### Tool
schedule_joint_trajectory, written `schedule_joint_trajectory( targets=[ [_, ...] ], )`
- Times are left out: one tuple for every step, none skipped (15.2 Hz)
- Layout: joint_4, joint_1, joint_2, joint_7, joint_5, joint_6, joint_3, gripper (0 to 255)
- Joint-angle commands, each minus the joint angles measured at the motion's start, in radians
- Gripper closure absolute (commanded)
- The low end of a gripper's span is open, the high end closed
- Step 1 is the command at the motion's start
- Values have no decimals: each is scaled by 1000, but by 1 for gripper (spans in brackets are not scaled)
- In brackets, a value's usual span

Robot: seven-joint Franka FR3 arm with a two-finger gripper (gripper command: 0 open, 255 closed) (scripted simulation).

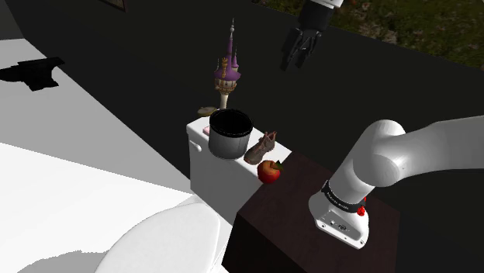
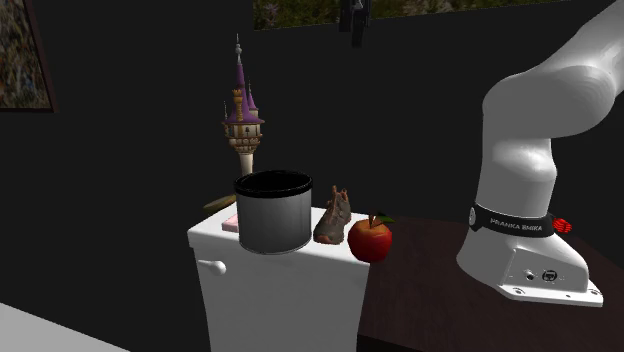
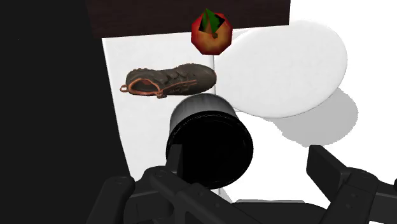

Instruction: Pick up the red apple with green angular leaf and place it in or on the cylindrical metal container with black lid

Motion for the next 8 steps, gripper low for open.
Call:
schedule_joint_trajectory(
  targets=[
    [0,0,0,0,0,0,0,0],
    [-35,1,-8,8,-3,22,14,0],
    [-70,2,-15,16,-5,44,28,0],
    [-104,4,-22,24,-7,66,41,0],
    [-137,6,-27,32,-9,88,55,0],
    [-169,8,-31,41,-10,111,69,0],
    [-201,10,-34,49,-11,133,84,0],
    [-233,13,-36,59,-12,156,98,0]
  ],
)
